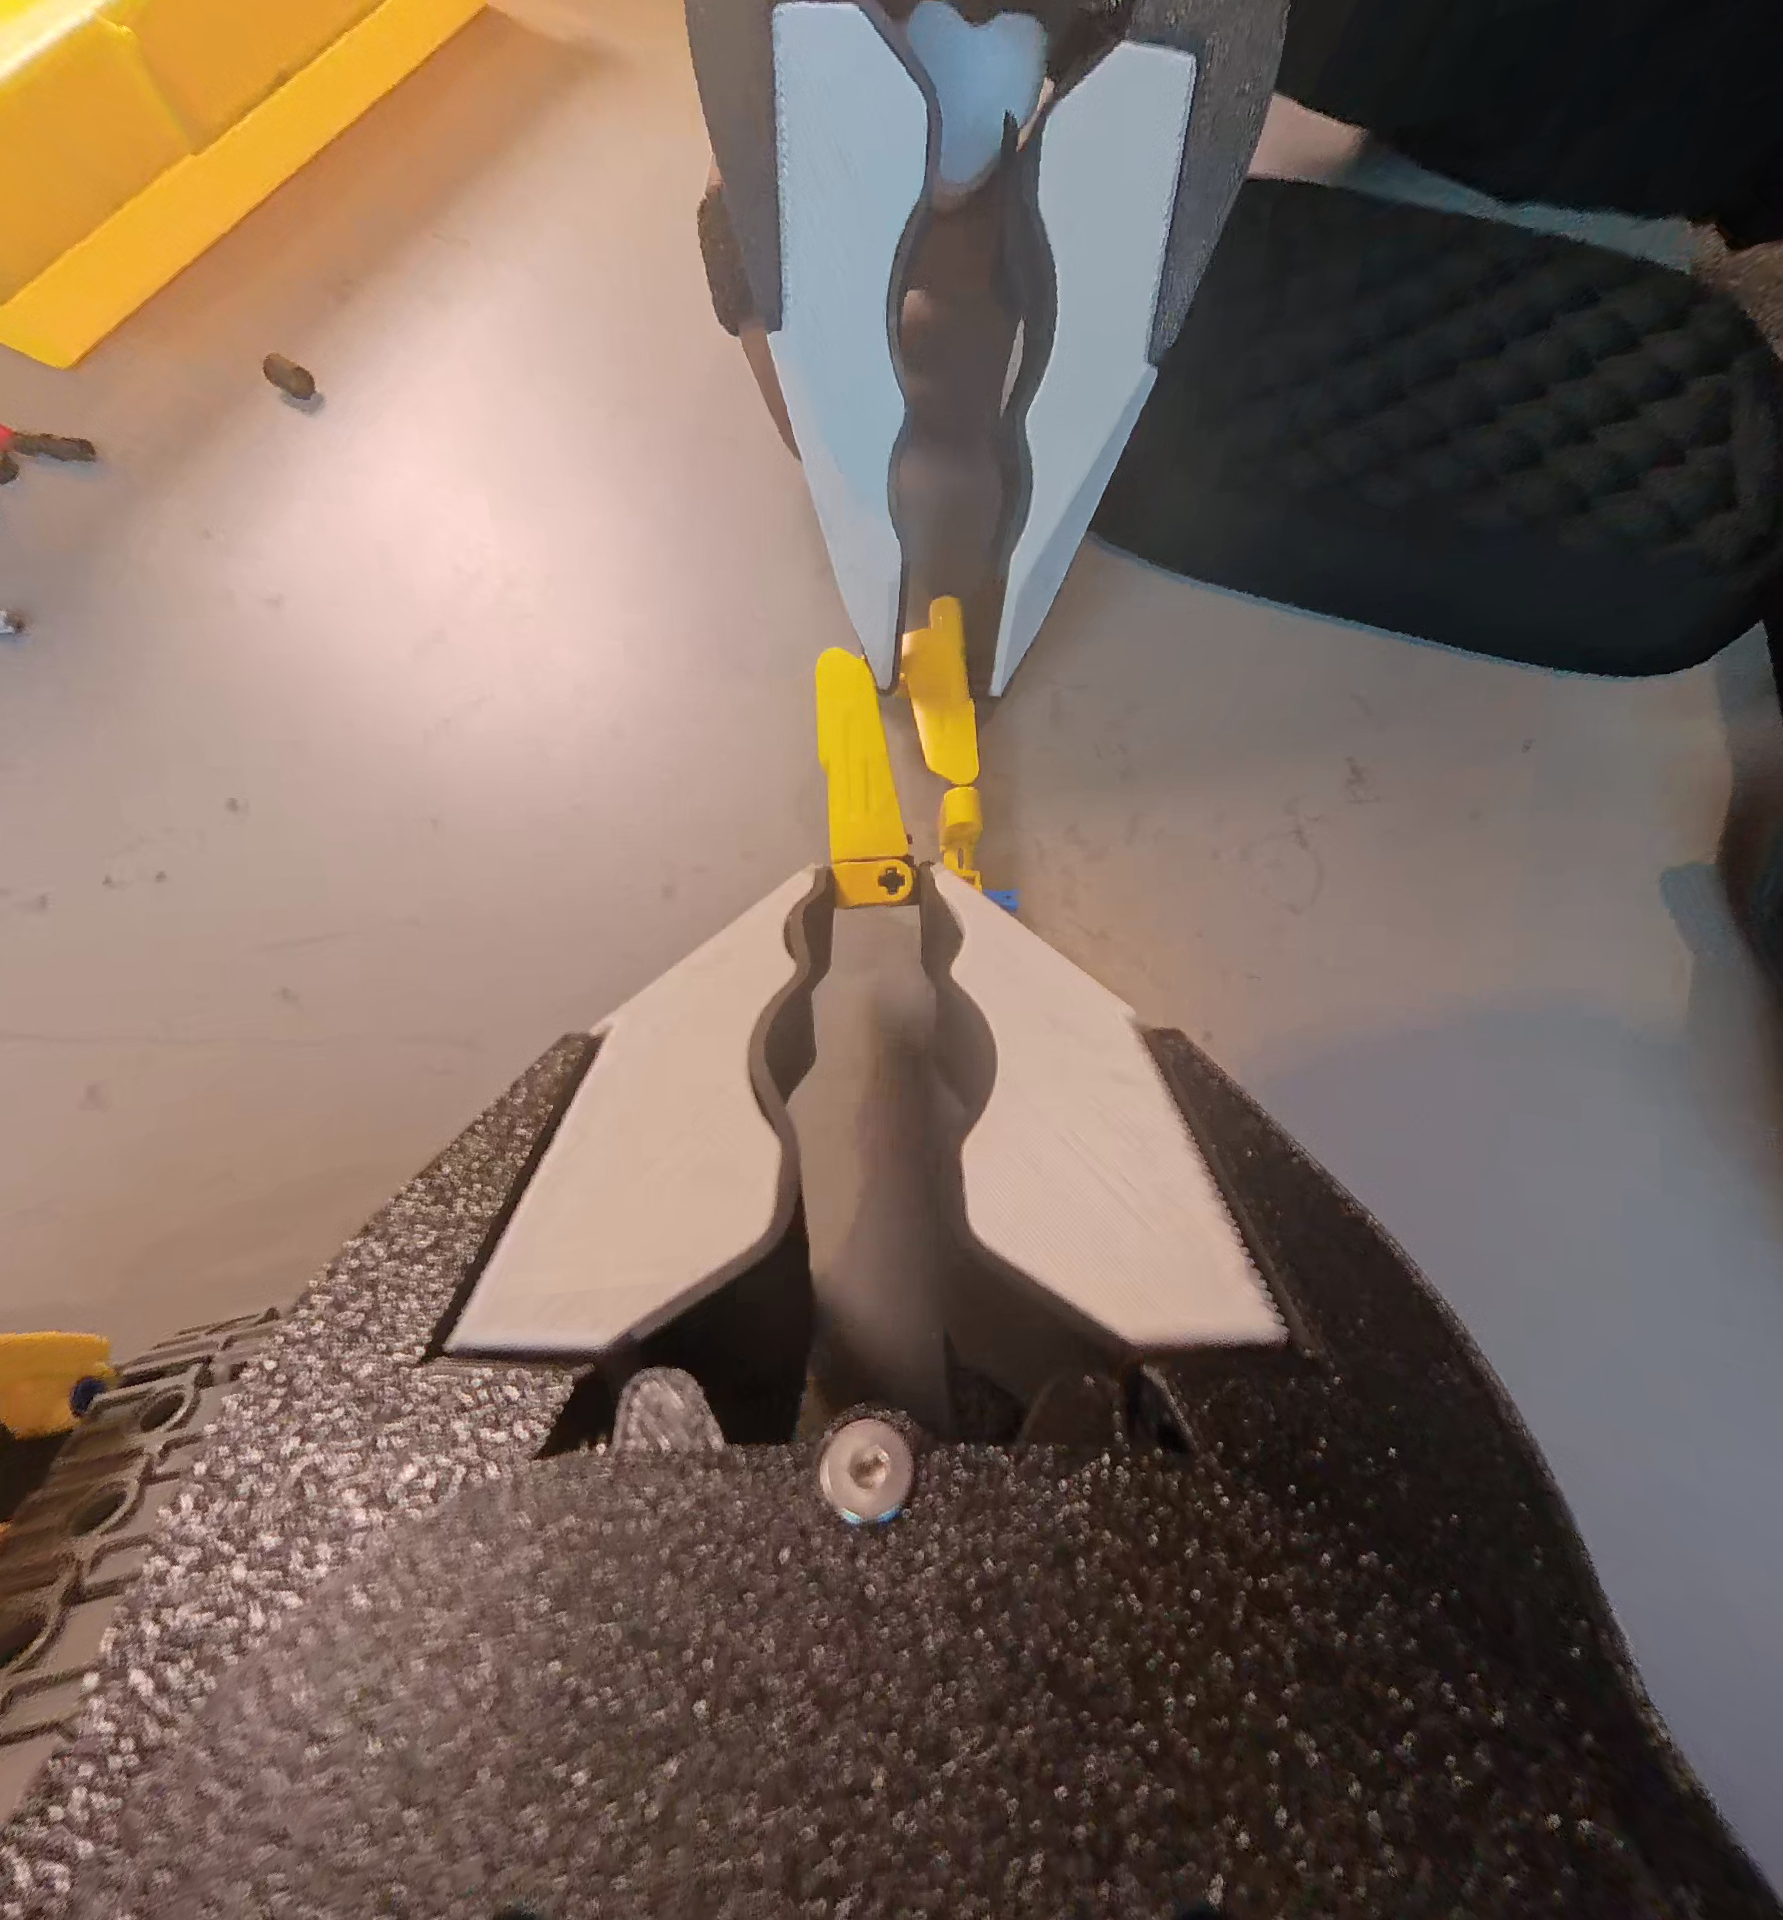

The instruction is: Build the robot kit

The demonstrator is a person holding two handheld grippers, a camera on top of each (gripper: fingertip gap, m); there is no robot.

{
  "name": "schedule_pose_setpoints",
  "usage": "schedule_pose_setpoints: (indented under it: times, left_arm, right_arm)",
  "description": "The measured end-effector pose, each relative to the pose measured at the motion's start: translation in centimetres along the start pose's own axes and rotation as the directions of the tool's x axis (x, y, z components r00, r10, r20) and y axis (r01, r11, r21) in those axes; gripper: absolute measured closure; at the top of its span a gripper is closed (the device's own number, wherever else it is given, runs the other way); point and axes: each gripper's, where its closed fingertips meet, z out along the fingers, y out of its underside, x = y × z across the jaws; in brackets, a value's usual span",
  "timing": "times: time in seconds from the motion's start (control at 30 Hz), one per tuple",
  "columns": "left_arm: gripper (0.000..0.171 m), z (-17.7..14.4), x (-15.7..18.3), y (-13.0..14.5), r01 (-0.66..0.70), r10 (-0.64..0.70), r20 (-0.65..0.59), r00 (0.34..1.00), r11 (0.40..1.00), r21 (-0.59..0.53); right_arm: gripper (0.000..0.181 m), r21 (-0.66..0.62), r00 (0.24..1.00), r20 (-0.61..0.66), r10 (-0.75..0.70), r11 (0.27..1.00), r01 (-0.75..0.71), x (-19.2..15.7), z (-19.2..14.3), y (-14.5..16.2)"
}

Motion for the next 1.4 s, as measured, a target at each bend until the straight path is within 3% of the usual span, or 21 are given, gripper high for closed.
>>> schedule_pose_setpoints:
  times: [0.1,0.27,0.53,0.67,0.93,1.17,1.4]
  left_arm:
    - [0.156,-0.9,0.0,-1.0,0.066,-0.062,-0.054,0.997,0.995,0.071]
    - [0.156,-3.0,0.4,-3.2,0.187,-0.149,-0.18,0.972,0.958,0.217]
    - [0.156,-6.2,0.6,-6.7,0.473,-0.288,-0.447,0.847,0.792,0.386]
    - [0.157,-6.9,0.4,-7.4,0.55,-0.314,-0.515,0.797,0.73,0.405]
    - [0.157,-6.7,0.3,-7.4,0.592,-0.352,-0.532,0.77,0.705,0.39]
    - [0.157,-6.8,0.2,-7.5,0.653,-0.387,-0.573,0.722,0.655,0.38]
    - [0.157,-7.5,0.3,-7.9,0.62,-0.352,-0.556,0.753,0.662,0.421]
  right_arm:
    - [0.157,0.056,1.0,-0.009,0.006,0.998,-0.005,0.2,-0.7,-1.0]
    - [0.159,0.263,0.997,-0.076,0.014,0.965,0.006,1.0,-2.4,-5.3]
    - [0.162,0.425,0.967,-0.25,-0.04,0.893,0.146,1.1,-3.7,-10.4]
    - [0.162,0.417,0.929,-0.362,-0.075,0.878,0.233,1.3,-3.6,-11.5]
    - [0.164,0.37,0.877,-0.47,-0.101,0.879,0.299,2.1,-3.3,-11.6]
    - [0.166,0.279,0.786,-0.59,-0.184,0.867,0.413,2.5,-3.3,-11.8]
    - [0.167,0.38,0.827,-0.55,-0.117,0.847,0.372,2.4,-3.8,-12.3]
